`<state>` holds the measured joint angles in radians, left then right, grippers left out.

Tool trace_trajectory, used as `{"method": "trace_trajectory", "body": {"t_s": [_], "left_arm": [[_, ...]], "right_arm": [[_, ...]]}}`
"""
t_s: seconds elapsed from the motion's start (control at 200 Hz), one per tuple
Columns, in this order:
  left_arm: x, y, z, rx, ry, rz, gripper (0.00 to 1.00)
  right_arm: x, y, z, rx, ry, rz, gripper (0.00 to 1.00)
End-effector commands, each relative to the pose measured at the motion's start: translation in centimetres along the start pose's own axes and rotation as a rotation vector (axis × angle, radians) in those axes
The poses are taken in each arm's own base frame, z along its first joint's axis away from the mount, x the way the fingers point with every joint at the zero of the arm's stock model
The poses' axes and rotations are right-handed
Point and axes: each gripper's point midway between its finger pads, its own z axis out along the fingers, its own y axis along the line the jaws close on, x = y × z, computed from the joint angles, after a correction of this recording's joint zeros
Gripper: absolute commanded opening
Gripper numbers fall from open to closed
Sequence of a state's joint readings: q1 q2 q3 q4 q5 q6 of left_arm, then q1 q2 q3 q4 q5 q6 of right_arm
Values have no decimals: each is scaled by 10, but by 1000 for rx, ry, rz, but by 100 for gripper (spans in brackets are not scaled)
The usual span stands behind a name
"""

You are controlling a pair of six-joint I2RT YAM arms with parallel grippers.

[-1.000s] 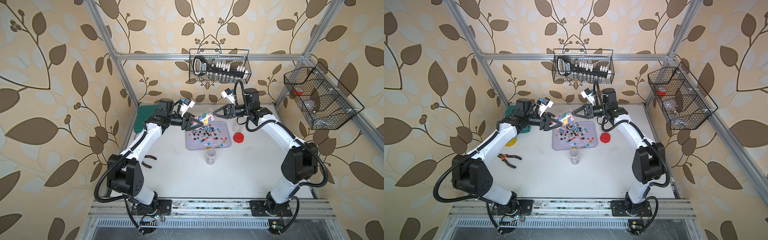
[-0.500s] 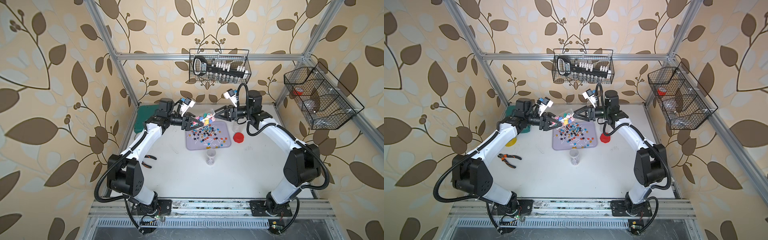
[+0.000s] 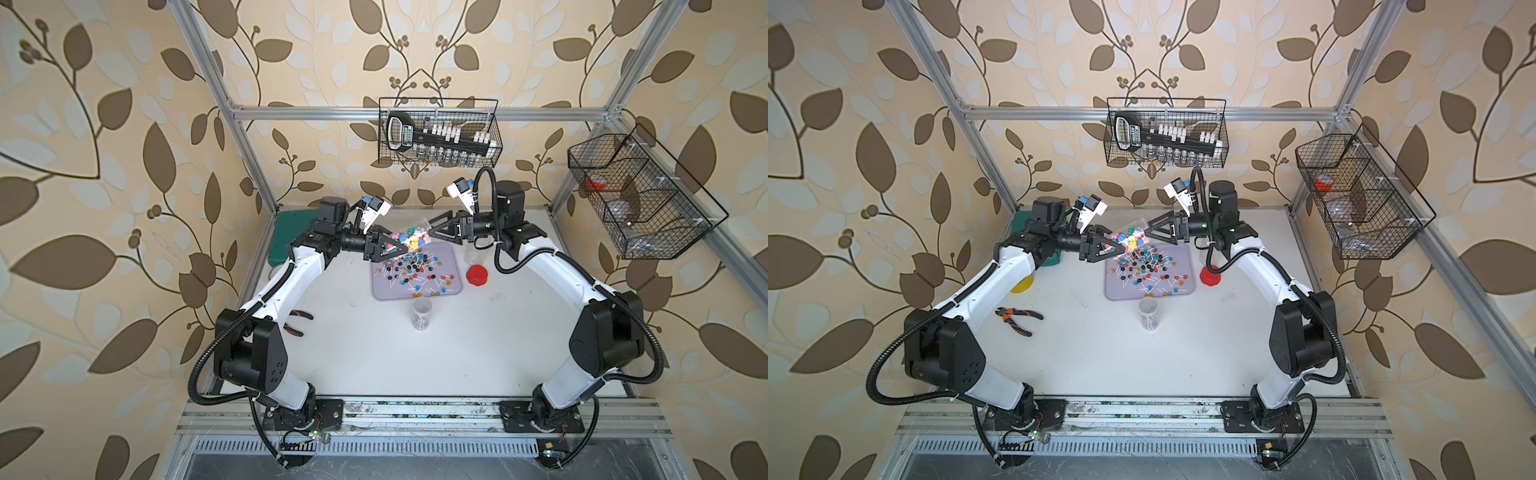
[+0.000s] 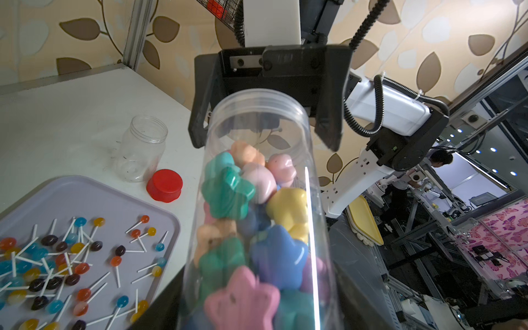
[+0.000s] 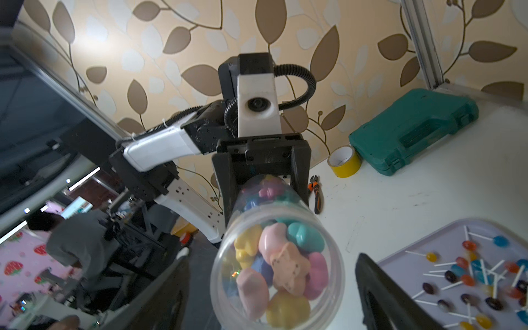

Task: Pour the candies out of the jar
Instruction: Unscrew the lid from the jar.

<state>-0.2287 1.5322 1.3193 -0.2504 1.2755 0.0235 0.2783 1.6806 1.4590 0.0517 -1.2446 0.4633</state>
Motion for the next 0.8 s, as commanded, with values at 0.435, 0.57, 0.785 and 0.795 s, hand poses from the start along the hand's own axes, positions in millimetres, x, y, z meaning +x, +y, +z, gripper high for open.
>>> {"method": "trace_trajectory", "body": {"t_s": [0.435, 0.57, 0.785, 0.795], "left_arm": [[-15, -18, -9, -83, -3, 161, 55], [-16, -20, -9, -83, -5, 170, 55], [-16, -21, -9, -80, -5, 169, 55], [-16, -21, -9, -80, -6, 170, 55]], "right_arm": [[1, -43, -30, 212, -57, 581, 91], [13, -45, -22, 186, -22, 621, 86], [24, -39, -3, 130, 38, 627, 79], [24, -38, -2, 128, 40, 624, 79]]}}
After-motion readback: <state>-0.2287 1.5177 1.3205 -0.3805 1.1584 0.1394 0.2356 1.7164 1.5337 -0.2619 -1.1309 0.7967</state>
